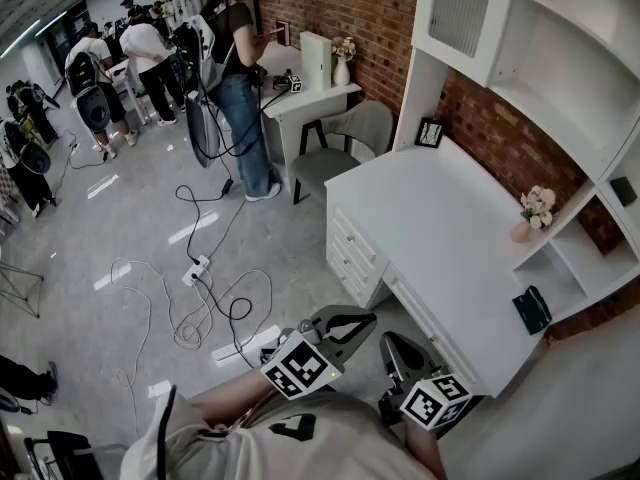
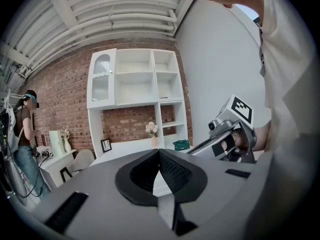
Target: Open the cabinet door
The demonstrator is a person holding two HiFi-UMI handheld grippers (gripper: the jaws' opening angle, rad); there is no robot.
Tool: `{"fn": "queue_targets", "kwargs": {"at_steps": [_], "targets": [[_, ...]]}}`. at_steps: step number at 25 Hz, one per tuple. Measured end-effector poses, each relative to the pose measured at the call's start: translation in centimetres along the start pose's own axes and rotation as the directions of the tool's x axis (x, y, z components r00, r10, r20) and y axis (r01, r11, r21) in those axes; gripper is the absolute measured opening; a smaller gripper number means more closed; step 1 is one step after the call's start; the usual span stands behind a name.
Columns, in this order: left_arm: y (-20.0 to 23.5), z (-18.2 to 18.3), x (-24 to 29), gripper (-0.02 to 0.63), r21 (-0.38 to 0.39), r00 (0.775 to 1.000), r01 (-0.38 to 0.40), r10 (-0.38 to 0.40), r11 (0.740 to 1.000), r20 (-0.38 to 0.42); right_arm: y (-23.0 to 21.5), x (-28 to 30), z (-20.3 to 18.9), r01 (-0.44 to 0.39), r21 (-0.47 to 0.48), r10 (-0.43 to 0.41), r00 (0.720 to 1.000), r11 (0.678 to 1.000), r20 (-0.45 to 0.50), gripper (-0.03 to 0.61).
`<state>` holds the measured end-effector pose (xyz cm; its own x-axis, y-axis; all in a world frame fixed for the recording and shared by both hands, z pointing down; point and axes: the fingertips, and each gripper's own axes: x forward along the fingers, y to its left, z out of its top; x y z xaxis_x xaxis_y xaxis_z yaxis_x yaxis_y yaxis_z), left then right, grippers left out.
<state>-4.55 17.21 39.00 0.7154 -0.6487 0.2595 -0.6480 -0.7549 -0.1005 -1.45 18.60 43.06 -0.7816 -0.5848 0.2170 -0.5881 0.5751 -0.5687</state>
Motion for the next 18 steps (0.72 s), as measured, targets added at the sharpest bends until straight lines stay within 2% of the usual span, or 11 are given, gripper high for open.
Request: {"fn": "queue_targets", "kwargs": {"at_steps": [3, 8, 12, 16, 18], "targets": [[-0.7, -0.4, -0.6, 0.017, -0.009, 1.000, 0.016, -0.016, 1.000, 0.003, 0.3, -0.5, -0.7, 0.027, -0.007, -0.027, 1.000, 1.000, -0.001, 0.031], [0.7, -0.9, -0.9, 0.017, 0.015, 1.000, -0.015, 0.015, 1.000, 0.011, -0.1, 0.5, 0.1, 0.030, -0.057, -0.027, 0.999, 0.998, 0.042, 0.031], [-0.4, -0.5, -0.2, 0.017, -0.007, 0.999, 0.029, -0.029, 1.000, 0.019, -0.7, -1.9, 0.5, 0.106, -0.042, -0.103, 0.992, 0.993, 0.075, 0.032], [-0.3, 0.4, 0.5, 0.017, 0.012, 0.998, 0.057, -0.057, 0.998, 0.015, -0.9, -4.2, 0.9, 0.176, -0.033, -0.173, 0.982, 0.984, 0.079, 0.032], [1.3, 1.0, 1.0, 0.017, 0.041, 0.999, 0.050, -0.050, 0.998, 0.015, -1.3, -4.3, 1.4, 0.194, -0.028, -0.190, 0.977, 0.981, 0.092, 0.032]]}}
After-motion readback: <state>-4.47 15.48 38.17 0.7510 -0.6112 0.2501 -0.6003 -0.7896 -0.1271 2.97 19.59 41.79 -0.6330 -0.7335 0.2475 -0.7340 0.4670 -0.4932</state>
